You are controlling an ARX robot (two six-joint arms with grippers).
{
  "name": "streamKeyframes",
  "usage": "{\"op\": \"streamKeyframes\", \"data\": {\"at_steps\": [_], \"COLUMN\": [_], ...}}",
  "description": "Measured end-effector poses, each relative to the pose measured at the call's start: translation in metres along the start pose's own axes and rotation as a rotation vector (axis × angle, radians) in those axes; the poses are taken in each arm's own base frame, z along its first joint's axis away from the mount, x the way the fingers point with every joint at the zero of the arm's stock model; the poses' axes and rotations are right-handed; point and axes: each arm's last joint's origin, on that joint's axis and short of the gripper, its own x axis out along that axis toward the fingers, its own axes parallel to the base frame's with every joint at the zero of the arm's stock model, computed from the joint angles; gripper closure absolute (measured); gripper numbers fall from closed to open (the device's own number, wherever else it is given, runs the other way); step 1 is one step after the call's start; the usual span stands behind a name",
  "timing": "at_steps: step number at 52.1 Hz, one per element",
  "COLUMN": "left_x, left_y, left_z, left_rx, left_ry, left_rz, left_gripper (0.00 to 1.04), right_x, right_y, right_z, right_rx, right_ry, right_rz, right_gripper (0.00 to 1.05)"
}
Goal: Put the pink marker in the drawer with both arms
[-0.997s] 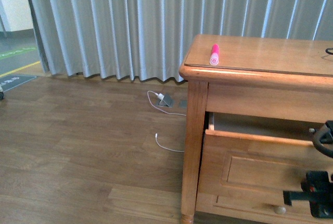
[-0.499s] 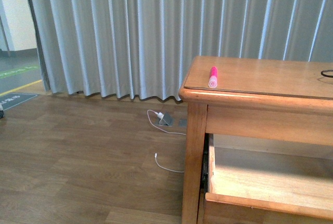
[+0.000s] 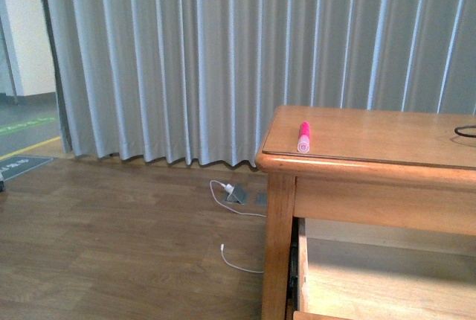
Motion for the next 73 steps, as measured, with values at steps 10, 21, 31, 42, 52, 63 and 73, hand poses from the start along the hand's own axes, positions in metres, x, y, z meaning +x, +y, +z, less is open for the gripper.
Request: {"op": "streamKeyframes", "data": {"at_steps": [10, 21, 31, 42, 52, 63, 73], "left_x": [0.000, 0.000, 0.000, 0.000, 0.000, 0.000, 0.000], "left_y": [0.000, 0.000, 0.000, 0.000, 0.000, 0.000, 0.000], "left_z": [0.000, 0.000, 0.000, 0.000, 0.000, 0.000, 0.000], "left_rx": [0.000, 0.000, 0.000, 0.000, 0.000, 0.000, 0.000], "left_ry": [0.000, 0.000, 0.000, 0.000, 0.000, 0.000, 0.000], "left_rz": [0.000, 0.000, 0.000, 0.000, 0.000, 0.000, 0.000], "left_gripper": [0.06, 0.06, 0.06, 0.06, 0.06, 0.06, 0.06], "right_x": [-0.042, -0.054, -0.051, -0.049, -0.051, -0.056, -0.056], "right_y": [-0.004, -0.012, -0.012, -0.001, -0.001, -0.001, -0.001], "right_z": [0.010, 0.015, 0.007, -0.004, -0.010, -0.018, -0.018], "right_rx": [0.022, 0.029, -0.068, -0.101, -0.106, -0.106, -0.107], "right_ry": [-0.149, -0.268, -0.503, -0.544, -0.547, -0.541, -0.542], "right_rz": [0.008, -0.100, -0.130, -0.126, -0.127, -0.128, -0.127], "right_gripper": [0.08, 0.08, 0.29, 0.71, 1.02, 0.64, 0.25]}}
